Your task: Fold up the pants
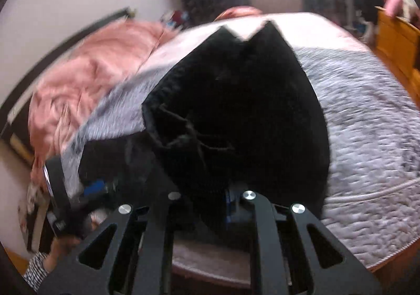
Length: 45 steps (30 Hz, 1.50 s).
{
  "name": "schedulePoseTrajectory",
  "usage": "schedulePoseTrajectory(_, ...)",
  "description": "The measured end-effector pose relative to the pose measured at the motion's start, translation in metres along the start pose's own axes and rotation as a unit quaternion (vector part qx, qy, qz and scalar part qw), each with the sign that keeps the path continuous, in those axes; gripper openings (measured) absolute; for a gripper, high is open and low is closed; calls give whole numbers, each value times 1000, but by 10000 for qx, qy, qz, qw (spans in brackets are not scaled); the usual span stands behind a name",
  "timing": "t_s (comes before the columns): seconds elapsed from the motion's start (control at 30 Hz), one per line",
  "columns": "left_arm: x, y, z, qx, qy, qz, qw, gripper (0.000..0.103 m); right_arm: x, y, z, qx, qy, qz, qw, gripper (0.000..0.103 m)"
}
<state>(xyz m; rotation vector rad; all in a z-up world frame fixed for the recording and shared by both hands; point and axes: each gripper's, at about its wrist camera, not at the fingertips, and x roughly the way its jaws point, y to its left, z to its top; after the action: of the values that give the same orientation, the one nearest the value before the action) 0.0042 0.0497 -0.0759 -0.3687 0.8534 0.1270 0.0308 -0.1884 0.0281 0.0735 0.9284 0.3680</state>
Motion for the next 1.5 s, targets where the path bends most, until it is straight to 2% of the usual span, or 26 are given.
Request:
schedulePoseTrajectory(0.17, -5, 34, 3, -334, -109, 135, 9993, 93, 62, 45, -28, -297, 850, -137, 9958, 13)
schedulePoseTrajectory(0.33, -3, 52, -1, -539, -36, 67, 9985, 93, 100, 56, -50, -311, 1261, -233, 9913, 13)
schedulePoseTrajectory(0.4, -3, 53, -2, -552, -15, 53, 9985, 93, 105, 58, -55, -320, 1300, -254, 9907, 14)
schedulePoseTrajectory(0.47, -1, 55, -3, -592, 18, 30, 9982, 93, 107, 58, -56, -363, 1333, -252, 9901, 21)
schedulePoseTrajectory(0.5, 0, 55, -3, -622, 53, 6, 9980, 93, 107, 59, -57, -354, 1367, -219, 9897, 29)
schedulePoseTrajectory(0.53, 1, 55, -2, -637, 94, -17, 9979, 93, 108, 61, -58, -340, 1442, -121, 9889, 43)
schedulePoseTrajectory(0.6, 1, 56, -2, -633, 121, -60, 9979, 93, 105, 64, -59, -267, 1490, 128, 9884, 58)
schedulePoseTrajectory(0.7, -3, 56, 0, -556, 82, -11, 9984, 93, 79, 75, -55, -355, 1193, 381, 9915, 66)
schedulePoseTrajectory(0.87, -6, 61, 3, -635, 75, -24, 9979, 94, 62, 82, -55, -482, 939, -172, 9943, 68)
schedulePoseTrajectory(0.93, -5, 61, 2, -625, 112, -17, 9980, 94, 69, 82, -59, -531, 1010, -377, 9928, 68)
schedulePoseTrajectory(1.07, -6, 59, 1, -571, 121, -13, 9983, 94, 92, 75, -68, -368, 1242, -468, 9905, 68)
schedulePoseTrajectory(1.17, -5, 57, 0, -557, 139, -49, 9983, 94, 108, 70, -74, -309, 1421, -634, 9873, 62)
schedulePoseTrajectory(1.27, -6, 58, 1, -550, 139, -77, 9984, 94, 118, 61, -76, -70, 1502, -474, 9875, 34)
schedulePoseTrajectory(1.33, -6, 57, 0, -559, 137, -89, 9983, 94, 119, 56, -76, 82, 1551, -312, 9874, 7)
schedulePoseTrajectory(1.4, -5, 58, 0, -552, 152, -102, 9983, 94, 115, 54, -73, 156, 1503, -236, 9882, 6)
schedulePoseTrajectory(1.5, -4, 59, -1, -563, 163, -108, 9982, 94, 98, 54, -63, 304, 1320, 154, 9907, 5)
